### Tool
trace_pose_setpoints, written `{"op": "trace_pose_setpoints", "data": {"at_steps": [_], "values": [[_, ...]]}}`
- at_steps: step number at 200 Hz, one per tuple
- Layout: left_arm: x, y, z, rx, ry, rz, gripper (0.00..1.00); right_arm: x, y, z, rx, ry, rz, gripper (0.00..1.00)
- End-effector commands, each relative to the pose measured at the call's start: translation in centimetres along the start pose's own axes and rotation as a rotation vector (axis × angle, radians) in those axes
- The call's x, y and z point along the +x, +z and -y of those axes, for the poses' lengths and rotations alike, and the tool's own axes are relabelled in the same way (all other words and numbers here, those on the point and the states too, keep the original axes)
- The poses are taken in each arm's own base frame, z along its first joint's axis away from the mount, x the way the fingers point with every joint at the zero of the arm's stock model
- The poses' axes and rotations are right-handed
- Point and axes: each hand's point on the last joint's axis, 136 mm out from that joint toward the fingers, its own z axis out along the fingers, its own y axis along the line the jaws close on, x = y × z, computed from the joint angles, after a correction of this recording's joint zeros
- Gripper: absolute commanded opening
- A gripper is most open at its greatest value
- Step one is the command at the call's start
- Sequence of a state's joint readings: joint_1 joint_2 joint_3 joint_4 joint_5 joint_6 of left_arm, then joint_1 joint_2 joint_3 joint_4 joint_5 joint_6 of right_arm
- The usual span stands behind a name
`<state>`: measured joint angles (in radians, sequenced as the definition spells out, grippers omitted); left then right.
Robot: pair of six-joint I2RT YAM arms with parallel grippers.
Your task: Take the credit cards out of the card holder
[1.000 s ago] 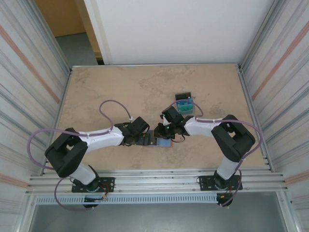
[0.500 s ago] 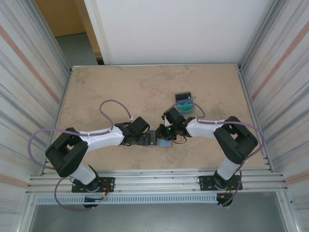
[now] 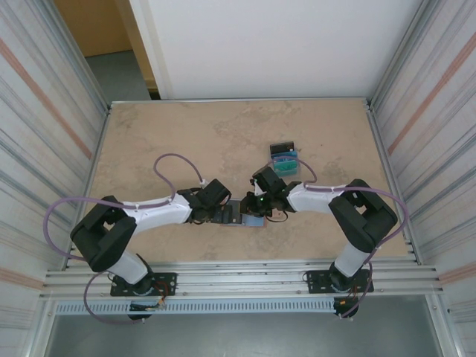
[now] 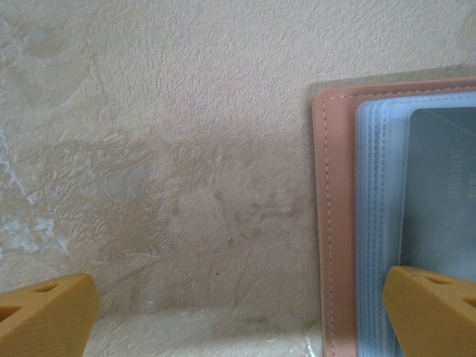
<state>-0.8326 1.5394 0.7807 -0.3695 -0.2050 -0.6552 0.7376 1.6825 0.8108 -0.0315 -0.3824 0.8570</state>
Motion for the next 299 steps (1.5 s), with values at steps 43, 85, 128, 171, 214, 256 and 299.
{"op": "trace_pose_setpoints", "data": {"at_steps": [43,85,128,171,214,256,299], "values": [[1.5,0.5,-0.8,-0.039,0.014,-0.064,0.99,0.2,0.7,1.1,0.021,0.034,-0.009,0.20],[1.5,0.7,-0.7,-0.037,0.018,-0.071,0.99,0.2,1.3,0.9,0.002,0.043,-0.022,0.20],[1.5,0.7,-0.6,-0.035,0.017,-0.075,0.99,0.3,1.0,0.6,-0.008,0.040,-0.021,0.04],[1.5,0.5,-0.8,-0.044,0.020,-0.077,0.99,0.0,0.0,1.0,0.010,0.041,0.002,0.00],[1.6,0.5,-1.2,-0.064,0.026,-0.082,0.98,-0.4,-0.8,1.3,0.017,0.041,0.023,0.00],[1.3,0.4,-1.3,-0.069,0.022,-0.079,0.99,-0.5,-1.3,2.0,0.040,0.044,0.032,0.00],[1.1,0.2,-1.5,-0.073,0.028,-0.075,0.99,-0.6,-2.1,2.7,0.060,0.050,0.052,0.00]]}}
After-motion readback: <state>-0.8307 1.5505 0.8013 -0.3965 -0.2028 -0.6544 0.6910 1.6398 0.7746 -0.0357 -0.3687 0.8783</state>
